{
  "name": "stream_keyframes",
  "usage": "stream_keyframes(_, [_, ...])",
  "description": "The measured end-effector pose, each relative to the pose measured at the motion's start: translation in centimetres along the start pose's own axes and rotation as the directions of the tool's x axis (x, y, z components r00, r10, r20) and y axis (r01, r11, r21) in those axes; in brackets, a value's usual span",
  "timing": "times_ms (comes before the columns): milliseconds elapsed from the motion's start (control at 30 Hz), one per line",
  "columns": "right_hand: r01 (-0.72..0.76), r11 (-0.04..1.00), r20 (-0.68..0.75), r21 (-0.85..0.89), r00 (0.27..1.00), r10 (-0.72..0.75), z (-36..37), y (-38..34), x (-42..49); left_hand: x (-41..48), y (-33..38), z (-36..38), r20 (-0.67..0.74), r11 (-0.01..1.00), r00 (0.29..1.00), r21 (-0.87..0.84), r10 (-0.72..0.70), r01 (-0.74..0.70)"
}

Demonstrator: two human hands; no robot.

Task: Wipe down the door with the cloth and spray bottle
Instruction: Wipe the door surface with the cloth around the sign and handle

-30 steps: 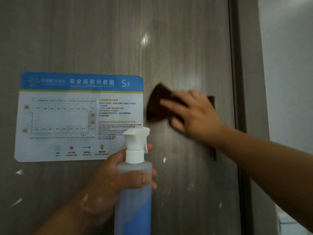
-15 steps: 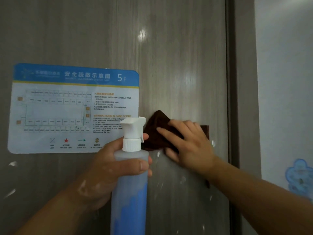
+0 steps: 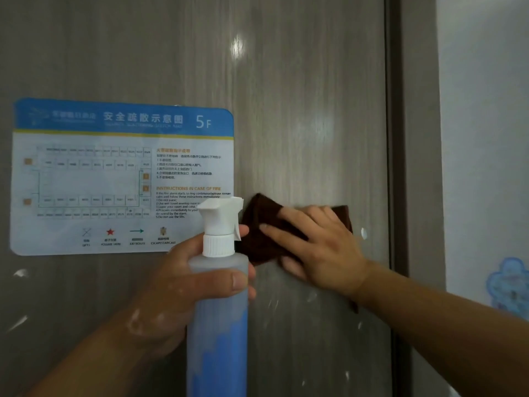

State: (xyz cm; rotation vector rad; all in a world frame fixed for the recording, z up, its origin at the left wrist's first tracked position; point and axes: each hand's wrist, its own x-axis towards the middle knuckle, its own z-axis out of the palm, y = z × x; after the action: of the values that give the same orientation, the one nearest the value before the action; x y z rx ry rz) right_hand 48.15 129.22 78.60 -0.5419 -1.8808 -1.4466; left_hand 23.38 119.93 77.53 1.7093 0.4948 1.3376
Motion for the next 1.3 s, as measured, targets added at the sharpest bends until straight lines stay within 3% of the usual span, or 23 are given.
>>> stream_keyframes(100, [-0.011, 1.0, 0.005, -0.018, 1.0, 0.011, -0.4, 3.4, 1.8, 0.1, 0.0, 0.2, 0.008, 1.0, 1.0, 0.011, -0.01, 0.01])
stream_keyframes(200, [-0.215, 0.976, -0.138, -0.039, 0.968, 0.208, -1.4, 9.1, 7.1, 0.4, -0.1, 0.7, 0.025, 1.0, 0.999, 0.015, -0.022, 0.022])
stream_keyframes(333, [-0.442, 0.897, -0.181, 0.004, 0.882, 0.435, -2.4, 13.5, 11.5, 0.6, -0.9, 2.0, 0.08, 0.997, 0.995, -0.032, -0.061, 0.064])
stream_keyframes(400, [-0.432, 0.902, -0.179, 0.006, 0.887, 0.426, -2.1, 12.2, 10.7, 0.6, -1.7, 2.7, 0.12, 0.995, 0.989, -0.041, -0.085, 0.09])
stream_keyframes(533, [-0.141, 0.99, -0.046, -0.025, 0.989, 0.14, -1.8, 7.2, 3.6, 0.3, -3.0, 4.4, 0.186, 0.99, 0.976, -0.068, -0.11, 0.124])
stream_keyframes(633, [0.022, 0.999, 0.037, -0.043, 0.999, -0.021, -2.4, 7.5, 1.0, 0.6, -3.4, 5.7, 0.225, 0.988, 0.967, -0.069, -0.119, 0.138])
stream_keyframes(700, [-0.007, 0.998, 0.012, -0.057, 1.0, 0.008, -2.5, 9.4, 2.1, 1.1, -3.6, 6.5, 0.221, 0.99, 0.968, -0.054, -0.114, 0.129])
stream_keyframes(767, [-0.129, 0.989, -0.07, -0.07, 0.99, 0.124, -2.8, 11.9, 4.6, 1.8, -3.7, 7.3, 0.229, 0.991, 0.968, -0.054, -0.105, 0.12])
stream_keyframes(867, [-0.339, 0.939, -0.168, -0.062, 0.931, 0.325, -3.3, 14.7, 8.1, 3.0, -3.9, 8.7, 0.247, 0.991, 0.965, -0.077, -0.092, 0.114])
stream_keyframes(933, [-0.401, 0.915, -0.181, -0.051, 0.904, 0.387, -3.2, 15.3, 9.3, 3.5, -4.1, 9.7, 0.261, 0.992, 0.961, -0.064, -0.093, 0.113])
stream_keyframes(1300, [-0.405, 0.914, -0.179, -0.029, 0.902, 0.394, -3.3, 14.8, 9.3, 3.1, -4.6, 10.1, 0.261, 0.99, 0.959, -0.056, -0.109, 0.128])
